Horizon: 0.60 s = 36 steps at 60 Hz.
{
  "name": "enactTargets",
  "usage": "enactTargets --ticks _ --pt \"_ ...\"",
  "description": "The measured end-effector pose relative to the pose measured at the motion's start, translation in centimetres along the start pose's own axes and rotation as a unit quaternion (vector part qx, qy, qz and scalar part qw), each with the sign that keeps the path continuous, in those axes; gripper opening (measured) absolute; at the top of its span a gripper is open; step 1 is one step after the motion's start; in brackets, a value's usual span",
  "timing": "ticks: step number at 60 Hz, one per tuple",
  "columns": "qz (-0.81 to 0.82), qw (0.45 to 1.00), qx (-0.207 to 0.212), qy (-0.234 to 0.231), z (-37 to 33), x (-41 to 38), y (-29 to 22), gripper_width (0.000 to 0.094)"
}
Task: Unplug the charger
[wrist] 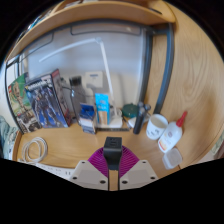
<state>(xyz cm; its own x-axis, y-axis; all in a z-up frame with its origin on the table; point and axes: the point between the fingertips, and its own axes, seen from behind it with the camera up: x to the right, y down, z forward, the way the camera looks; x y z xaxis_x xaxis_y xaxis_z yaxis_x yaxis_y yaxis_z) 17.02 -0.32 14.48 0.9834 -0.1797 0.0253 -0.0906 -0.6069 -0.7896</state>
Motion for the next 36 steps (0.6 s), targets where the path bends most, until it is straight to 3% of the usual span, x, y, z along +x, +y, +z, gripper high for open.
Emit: enactTargets --ticks 11,20,36 --pt "0.011 0.991 -0.125 -0.037 2.2 1.3 7.7 0.0102" --pt "-0.009 0.978 -0.201 -0.059 3.6 2.0 12.4 0.0102" --pt "-0.025 0.968 -0.238 -0.075 5.1 3.0 15.2 0.0144"
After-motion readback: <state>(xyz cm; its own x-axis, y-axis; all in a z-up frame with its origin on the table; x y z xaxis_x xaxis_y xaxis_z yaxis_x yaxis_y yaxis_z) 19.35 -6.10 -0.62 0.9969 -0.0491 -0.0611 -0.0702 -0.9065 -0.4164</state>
